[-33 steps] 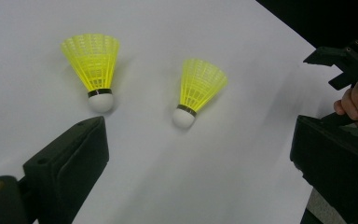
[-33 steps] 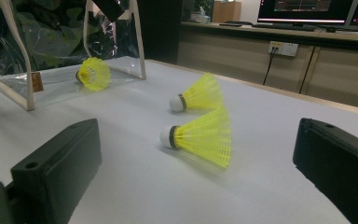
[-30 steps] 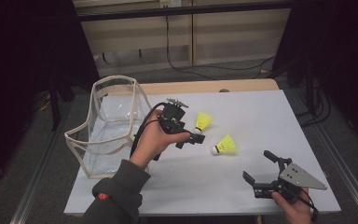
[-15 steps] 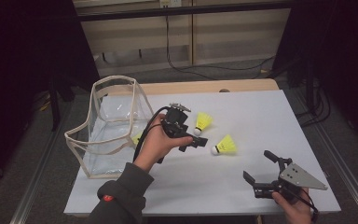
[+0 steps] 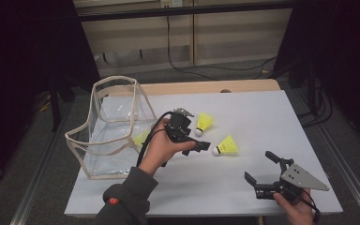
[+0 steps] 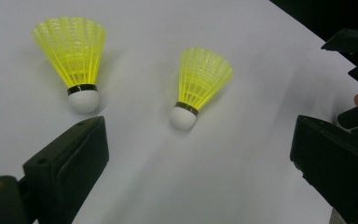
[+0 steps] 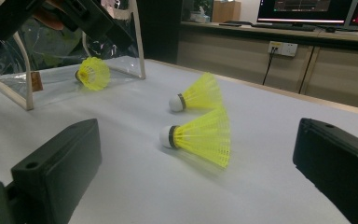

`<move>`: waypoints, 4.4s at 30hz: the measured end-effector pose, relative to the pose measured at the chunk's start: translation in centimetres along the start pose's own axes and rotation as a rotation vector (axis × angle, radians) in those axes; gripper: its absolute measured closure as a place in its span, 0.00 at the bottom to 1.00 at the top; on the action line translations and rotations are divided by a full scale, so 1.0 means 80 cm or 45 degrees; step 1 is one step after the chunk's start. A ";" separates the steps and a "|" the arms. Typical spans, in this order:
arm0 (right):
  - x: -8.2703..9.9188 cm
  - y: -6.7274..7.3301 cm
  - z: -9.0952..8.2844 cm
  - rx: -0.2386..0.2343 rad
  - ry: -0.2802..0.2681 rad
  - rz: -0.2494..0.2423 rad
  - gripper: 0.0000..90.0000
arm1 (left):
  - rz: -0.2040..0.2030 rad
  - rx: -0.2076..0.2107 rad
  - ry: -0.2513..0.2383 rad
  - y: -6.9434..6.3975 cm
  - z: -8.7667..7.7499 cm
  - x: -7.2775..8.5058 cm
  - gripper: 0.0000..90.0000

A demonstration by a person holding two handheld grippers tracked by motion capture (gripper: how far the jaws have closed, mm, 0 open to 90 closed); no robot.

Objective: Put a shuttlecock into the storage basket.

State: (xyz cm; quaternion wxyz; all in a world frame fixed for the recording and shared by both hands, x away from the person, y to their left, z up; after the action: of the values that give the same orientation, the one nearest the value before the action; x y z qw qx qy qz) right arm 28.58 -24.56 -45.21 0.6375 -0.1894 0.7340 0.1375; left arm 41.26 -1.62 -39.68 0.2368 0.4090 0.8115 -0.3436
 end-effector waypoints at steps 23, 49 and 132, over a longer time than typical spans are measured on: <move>0.000 0.001 0.000 -0.004 -0.002 0.003 0.01 | 0.028 0.012 -0.008 -0.004 0.035 0.011 0.04; 0.000 0.002 0.000 -0.002 0.001 -0.002 0.01 | 0.124 -0.028 0.026 0.001 0.078 0.030 0.11; -0.001 -0.001 0.001 0.005 -0.003 -0.004 0.01 | 0.082 0.091 0.091 0.004 0.116 0.043 0.72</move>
State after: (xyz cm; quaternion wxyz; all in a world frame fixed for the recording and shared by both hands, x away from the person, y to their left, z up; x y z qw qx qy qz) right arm 28.69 -24.61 -45.16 0.6390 -0.1892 0.7332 0.1354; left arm 40.59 -6.75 -48.15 0.2038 0.4551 0.7930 -0.3499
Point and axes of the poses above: each handheld gripper's, and its own axes: z roughly forward along the jaws, x roughly out of its underside, y roughly to its left, the point moved 6 cm from there along z, roughly forward along the jaws, and after that the axes turned 6 degrees about x, right-handed, at the moved point
